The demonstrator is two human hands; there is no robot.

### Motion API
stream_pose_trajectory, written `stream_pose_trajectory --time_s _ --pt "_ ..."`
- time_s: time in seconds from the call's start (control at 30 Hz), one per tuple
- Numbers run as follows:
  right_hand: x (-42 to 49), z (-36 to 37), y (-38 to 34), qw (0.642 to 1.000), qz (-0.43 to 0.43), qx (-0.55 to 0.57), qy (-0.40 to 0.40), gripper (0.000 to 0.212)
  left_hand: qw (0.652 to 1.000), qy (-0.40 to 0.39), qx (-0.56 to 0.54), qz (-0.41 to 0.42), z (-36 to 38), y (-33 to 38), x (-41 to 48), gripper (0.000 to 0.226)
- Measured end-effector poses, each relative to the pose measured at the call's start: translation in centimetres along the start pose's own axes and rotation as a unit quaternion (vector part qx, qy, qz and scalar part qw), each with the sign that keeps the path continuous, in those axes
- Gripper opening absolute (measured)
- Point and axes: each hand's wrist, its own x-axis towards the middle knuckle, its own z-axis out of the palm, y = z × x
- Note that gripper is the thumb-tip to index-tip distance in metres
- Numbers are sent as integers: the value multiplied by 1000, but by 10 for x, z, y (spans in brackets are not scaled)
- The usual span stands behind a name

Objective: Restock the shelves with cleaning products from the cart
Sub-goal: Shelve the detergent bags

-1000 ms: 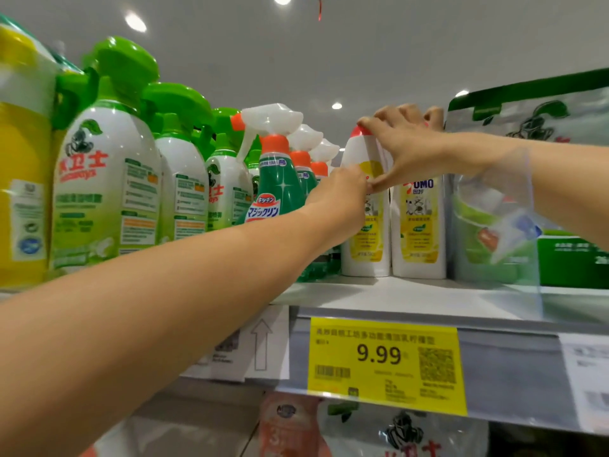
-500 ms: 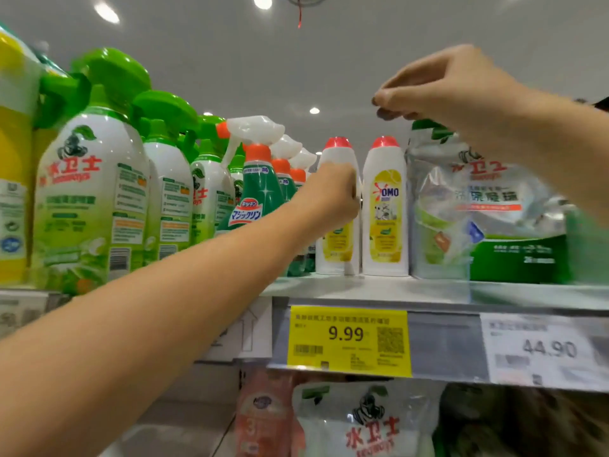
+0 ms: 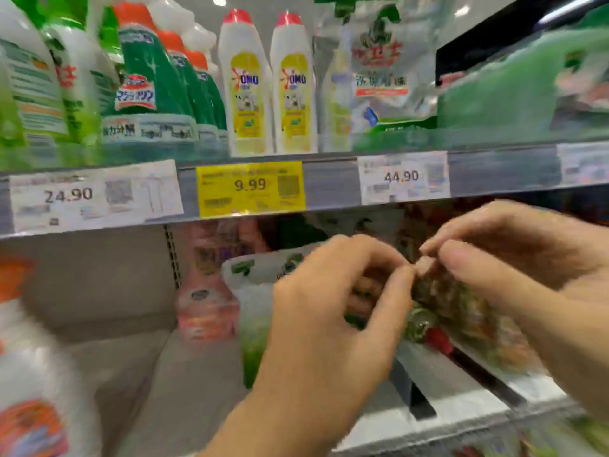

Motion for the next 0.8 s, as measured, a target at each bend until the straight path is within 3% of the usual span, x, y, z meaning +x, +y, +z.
stream_pose_trajectory --time_s 0.1,0.3,0.47,0.63,0.8 --pt "-48 8 28 991 125 21 37 8 991 -24 -56 -120 27 -17 -39 9" --pt "-128 21 62 934 327 47 140 20 962 -74 -110 -241 55 -40 -90 8" --pt "-137 5 89 922 359 21 143 14 933 -125 -143 -306 82 -28 -117 10" --pt "-125 -23 127 928 364 -10 77 25 930 -149 -86 -324 126 -35 -114 30" --pt "-109 -53 171 932 359 -43 25 19 901 -165 1 -401 180 -50 -96 30"
